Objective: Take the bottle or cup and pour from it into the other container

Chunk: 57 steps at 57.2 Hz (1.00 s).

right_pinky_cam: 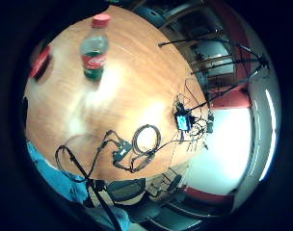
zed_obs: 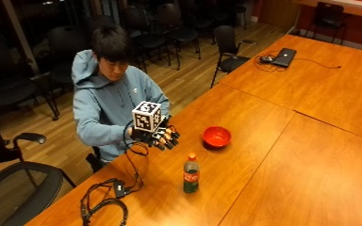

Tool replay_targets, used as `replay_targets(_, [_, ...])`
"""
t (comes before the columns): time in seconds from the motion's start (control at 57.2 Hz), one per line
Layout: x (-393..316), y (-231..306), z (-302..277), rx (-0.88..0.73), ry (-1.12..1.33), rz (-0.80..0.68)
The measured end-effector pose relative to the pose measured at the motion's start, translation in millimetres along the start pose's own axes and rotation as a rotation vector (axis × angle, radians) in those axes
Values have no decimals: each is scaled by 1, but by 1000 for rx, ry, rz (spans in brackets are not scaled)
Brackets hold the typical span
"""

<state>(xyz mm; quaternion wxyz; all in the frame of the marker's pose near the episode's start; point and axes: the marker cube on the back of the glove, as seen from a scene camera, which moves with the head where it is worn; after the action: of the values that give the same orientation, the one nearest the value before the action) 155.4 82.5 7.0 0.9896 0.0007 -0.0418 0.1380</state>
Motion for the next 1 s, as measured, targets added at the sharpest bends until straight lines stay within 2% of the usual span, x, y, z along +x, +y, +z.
replay_targets(0.14, [42, 0, 3, 33, -78, 46])
replay_targets(0.367, [83, 9, 38, 171, -243, 69])
replay_targets(0.612, [111, -5, 74, 374, -576, 120])
replay_targets(0.996, [112, -46, 115, 417, -885, 132])
